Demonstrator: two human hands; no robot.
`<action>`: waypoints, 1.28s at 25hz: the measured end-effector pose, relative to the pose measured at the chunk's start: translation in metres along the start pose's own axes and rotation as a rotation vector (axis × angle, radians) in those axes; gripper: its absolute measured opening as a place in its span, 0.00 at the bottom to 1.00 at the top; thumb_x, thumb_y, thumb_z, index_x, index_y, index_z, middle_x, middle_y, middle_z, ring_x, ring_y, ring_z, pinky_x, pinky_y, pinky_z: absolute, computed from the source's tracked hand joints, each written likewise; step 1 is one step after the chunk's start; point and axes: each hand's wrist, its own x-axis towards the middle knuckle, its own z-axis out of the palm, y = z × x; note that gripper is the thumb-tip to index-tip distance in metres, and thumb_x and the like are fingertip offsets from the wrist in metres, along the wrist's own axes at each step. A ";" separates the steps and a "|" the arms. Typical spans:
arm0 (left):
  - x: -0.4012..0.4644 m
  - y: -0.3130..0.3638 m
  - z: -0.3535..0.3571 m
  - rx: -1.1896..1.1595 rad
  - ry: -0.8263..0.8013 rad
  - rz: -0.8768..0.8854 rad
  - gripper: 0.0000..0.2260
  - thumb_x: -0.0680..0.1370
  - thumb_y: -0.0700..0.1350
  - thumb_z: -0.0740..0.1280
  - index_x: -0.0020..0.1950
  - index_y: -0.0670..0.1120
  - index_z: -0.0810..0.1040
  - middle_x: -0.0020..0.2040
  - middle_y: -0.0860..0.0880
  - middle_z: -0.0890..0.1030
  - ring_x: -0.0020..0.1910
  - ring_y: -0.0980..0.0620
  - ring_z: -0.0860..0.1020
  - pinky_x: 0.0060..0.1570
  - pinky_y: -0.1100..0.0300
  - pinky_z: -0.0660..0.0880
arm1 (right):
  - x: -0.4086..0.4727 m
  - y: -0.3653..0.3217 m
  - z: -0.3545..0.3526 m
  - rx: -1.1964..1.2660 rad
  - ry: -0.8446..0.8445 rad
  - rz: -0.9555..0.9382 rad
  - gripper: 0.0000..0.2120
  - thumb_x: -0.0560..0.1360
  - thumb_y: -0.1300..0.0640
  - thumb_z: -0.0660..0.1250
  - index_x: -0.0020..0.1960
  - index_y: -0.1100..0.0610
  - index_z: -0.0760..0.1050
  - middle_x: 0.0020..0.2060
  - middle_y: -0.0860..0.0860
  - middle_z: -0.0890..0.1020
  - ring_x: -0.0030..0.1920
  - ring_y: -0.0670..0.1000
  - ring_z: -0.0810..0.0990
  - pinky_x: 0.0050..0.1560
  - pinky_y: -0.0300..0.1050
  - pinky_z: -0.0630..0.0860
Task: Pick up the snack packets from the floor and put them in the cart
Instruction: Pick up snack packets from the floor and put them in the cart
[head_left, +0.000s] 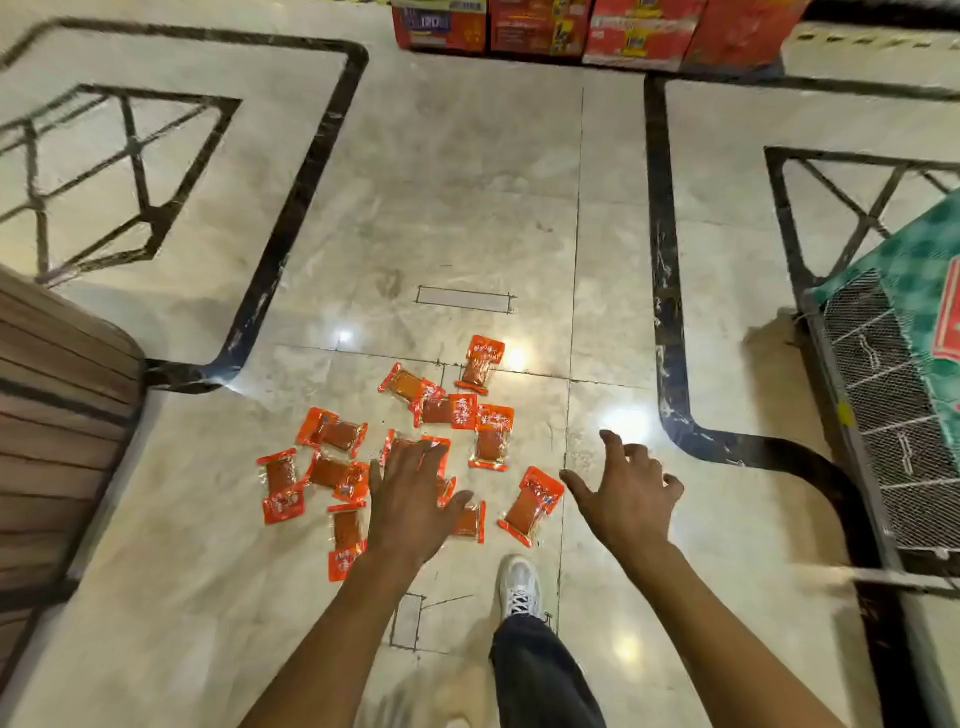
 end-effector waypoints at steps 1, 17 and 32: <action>0.027 -0.013 0.035 0.014 -0.034 -0.012 0.33 0.76 0.65 0.64 0.77 0.51 0.69 0.78 0.49 0.69 0.78 0.44 0.64 0.76 0.40 0.60 | 0.029 0.000 0.039 -0.007 -0.034 0.004 0.36 0.74 0.29 0.61 0.75 0.46 0.63 0.68 0.53 0.75 0.67 0.58 0.75 0.67 0.61 0.66; 0.252 -0.220 0.519 0.399 -0.498 0.245 0.39 0.71 0.54 0.77 0.77 0.54 0.62 0.72 0.48 0.69 0.72 0.44 0.68 0.67 0.47 0.70 | 0.250 0.049 0.590 0.109 -0.319 0.394 0.55 0.65 0.29 0.73 0.76 0.63 0.55 0.66 0.62 0.71 0.64 0.66 0.76 0.61 0.59 0.75; 0.213 -0.209 0.524 0.298 -0.564 0.100 0.19 0.80 0.40 0.64 0.70 0.48 0.66 0.62 0.46 0.79 0.60 0.44 0.79 0.57 0.50 0.75 | 0.222 0.026 0.574 0.287 -0.177 0.190 0.20 0.76 0.50 0.68 0.61 0.52 0.61 0.44 0.53 0.84 0.40 0.60 0.84 0.38 0.49 0.77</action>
